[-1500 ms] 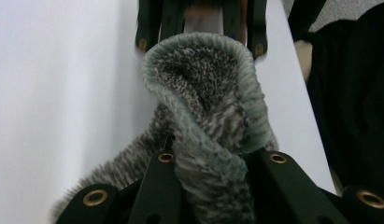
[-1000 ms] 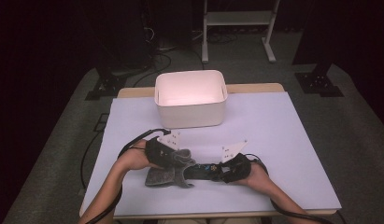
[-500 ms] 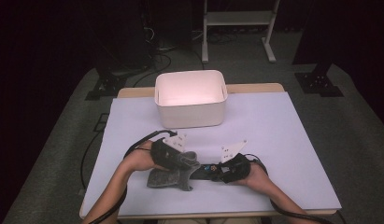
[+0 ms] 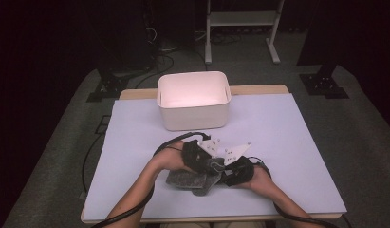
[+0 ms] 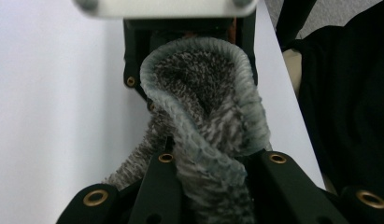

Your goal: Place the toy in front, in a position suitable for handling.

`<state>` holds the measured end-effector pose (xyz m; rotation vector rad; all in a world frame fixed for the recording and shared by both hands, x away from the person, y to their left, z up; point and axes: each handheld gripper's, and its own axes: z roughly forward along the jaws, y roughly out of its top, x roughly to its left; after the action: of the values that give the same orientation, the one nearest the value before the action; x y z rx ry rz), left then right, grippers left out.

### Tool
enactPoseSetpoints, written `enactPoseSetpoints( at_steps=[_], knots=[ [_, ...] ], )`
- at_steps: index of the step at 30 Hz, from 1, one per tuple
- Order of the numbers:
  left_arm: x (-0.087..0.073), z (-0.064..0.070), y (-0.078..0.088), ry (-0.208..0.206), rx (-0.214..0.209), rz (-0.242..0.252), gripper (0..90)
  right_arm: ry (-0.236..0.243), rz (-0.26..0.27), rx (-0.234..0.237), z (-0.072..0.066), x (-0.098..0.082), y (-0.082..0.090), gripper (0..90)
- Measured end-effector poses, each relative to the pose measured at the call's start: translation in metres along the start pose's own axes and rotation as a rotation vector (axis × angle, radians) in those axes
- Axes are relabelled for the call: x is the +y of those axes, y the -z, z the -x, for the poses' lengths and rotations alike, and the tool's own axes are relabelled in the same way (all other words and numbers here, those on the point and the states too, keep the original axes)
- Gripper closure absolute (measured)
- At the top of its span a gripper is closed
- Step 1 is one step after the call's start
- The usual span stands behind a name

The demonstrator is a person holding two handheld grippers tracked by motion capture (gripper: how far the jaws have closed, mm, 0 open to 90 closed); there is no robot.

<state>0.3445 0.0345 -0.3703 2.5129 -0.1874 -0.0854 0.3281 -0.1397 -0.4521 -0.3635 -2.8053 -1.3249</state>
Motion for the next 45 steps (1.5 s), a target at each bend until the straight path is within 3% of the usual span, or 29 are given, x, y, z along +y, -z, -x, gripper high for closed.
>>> enactPoseSetpoints(
  at_steps=[6, 14, 31, 39, 45],
  knots=[
    [0.002, -0.002, -0.001, 0.006, -0.008, 0.021, 77.2, -0.008, 0.005, 0.004, 0.001, -0.001, 0.000, 63.3],
    [-0.003, 0.000, 0.003, 0.004, 0.017, -0.020, 77.1, -0.003, 0.005, -0.001, 0.000, -0.001, 0.000, 63.5],
    [-0.069, 0.012, 0.048, 0.134, 0.099, 0.035, 76.1, 0.001, -0.001, -0.008, -0.001, -0.001, 0.001, 63.7],
    [-0.087, 0.017, 0.059, 0.161, 0.133, 0.030, 75.7, 0.000, -0.003, -0.009, 0.000, -0.001, 0.001, 64.0],
    [-0.093, 0.019, 0.058, 0.172, 0.127, 0.048, 75.4, 0.000, -0.005, -0.009, 0.000, -0.001, 0.002, 64.1]
  ],
)
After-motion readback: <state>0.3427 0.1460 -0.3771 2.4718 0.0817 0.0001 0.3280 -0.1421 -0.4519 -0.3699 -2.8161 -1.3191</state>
